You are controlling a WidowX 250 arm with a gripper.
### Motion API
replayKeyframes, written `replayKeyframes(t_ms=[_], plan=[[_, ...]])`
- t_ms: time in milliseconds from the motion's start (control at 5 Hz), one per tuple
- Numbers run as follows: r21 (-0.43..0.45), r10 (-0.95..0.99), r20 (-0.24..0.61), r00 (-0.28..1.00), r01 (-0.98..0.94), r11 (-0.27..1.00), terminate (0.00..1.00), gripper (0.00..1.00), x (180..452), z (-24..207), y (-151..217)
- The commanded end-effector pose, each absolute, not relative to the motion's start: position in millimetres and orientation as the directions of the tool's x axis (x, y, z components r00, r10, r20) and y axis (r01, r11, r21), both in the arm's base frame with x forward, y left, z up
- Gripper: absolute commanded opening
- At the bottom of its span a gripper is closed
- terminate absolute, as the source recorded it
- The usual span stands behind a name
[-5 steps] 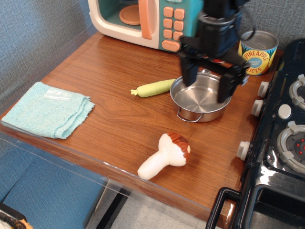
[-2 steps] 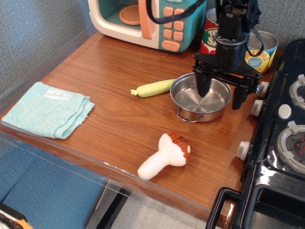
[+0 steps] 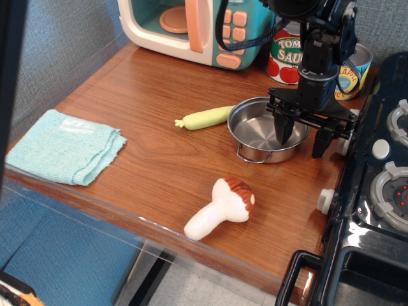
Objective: Move the pot in-between the cloth and microwave.
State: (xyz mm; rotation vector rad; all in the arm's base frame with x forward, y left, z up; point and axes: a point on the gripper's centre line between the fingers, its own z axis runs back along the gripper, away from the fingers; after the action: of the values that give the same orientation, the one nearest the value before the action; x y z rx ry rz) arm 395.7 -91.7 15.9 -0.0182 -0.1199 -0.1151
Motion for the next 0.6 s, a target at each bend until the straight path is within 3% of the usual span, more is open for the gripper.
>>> replayKeyframes(t_ms=[0, 200, 400], plan=[[-0.001, -0.128, 0.166, 0.978, 0.130, 0.991, 0.00, 0.00, 402.1, 35.7, -94.2], [-0.009, -0.161, 0.165, 0.973, 0.165, 0.986, 0.00, 0.00, 400.7, 47.3, -98.2], [-0.051, -0.198, 0.214, 0.957, 0.213, 0.976, 0.00, 0.00, 395.5, 83.1, -99.6]])
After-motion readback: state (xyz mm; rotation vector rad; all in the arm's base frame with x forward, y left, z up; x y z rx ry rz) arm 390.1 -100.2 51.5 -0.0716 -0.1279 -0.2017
